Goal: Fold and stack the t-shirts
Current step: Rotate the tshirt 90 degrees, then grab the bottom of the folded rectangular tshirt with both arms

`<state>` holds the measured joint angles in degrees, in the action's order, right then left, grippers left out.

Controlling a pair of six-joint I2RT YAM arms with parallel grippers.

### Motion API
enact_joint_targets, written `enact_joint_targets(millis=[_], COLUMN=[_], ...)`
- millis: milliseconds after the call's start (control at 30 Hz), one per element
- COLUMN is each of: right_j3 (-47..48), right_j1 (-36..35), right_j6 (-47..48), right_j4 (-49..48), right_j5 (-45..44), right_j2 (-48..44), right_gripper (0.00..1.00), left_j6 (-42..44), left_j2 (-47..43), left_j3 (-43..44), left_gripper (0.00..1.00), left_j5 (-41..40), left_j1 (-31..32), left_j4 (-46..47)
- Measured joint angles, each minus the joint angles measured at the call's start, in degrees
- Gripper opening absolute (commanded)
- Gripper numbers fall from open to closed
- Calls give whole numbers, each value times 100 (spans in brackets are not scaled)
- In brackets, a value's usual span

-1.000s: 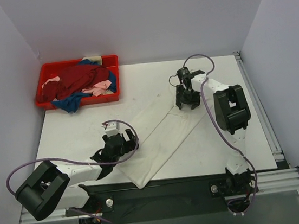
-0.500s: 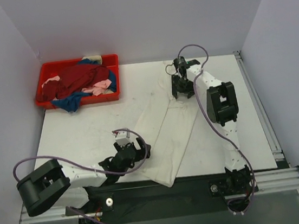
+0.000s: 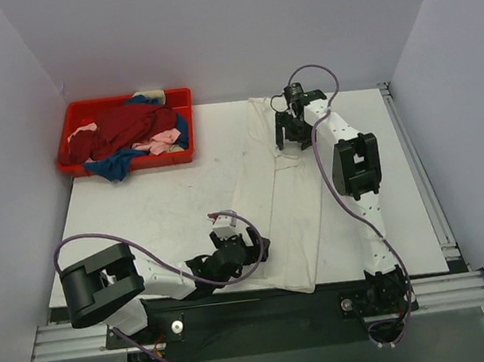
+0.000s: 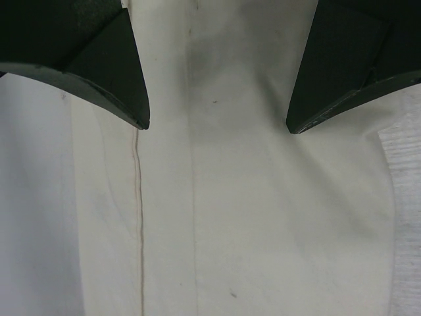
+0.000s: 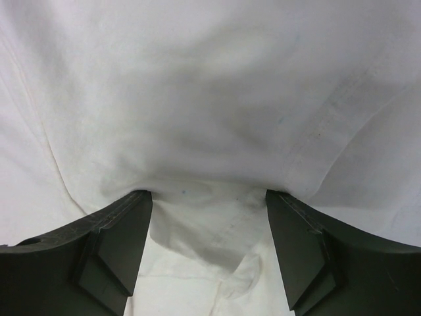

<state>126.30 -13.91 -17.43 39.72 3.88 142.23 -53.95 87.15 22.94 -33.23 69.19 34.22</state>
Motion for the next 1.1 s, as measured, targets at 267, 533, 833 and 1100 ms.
enact_joint_targets(millis=[267, 533, 833, 1100], right_j3=[17, -1016, -5219, -8376], right_j1=[13, 17, -697, -2229], right_j6=[74, 48, -481, -1453], right_j4=[-7, -177, -1718, -1978], right_j5=[310, 892, 654, -481], right_j2=[-24, -1283, -5731, -7182], right_gripper=[72, 72, 71, 68], left_j6=[-63, 435, 667, 660], left_j2=[151, -927, -1917, -2308], left_j3=[203, 387, 343, -31], left_gripper=[97, 97, 97, 97], left_j5=[52, -262, -400, -181], left_j1=[260, 315, 297, 297], left_j4=[-39, -1720, -3158, -4087])
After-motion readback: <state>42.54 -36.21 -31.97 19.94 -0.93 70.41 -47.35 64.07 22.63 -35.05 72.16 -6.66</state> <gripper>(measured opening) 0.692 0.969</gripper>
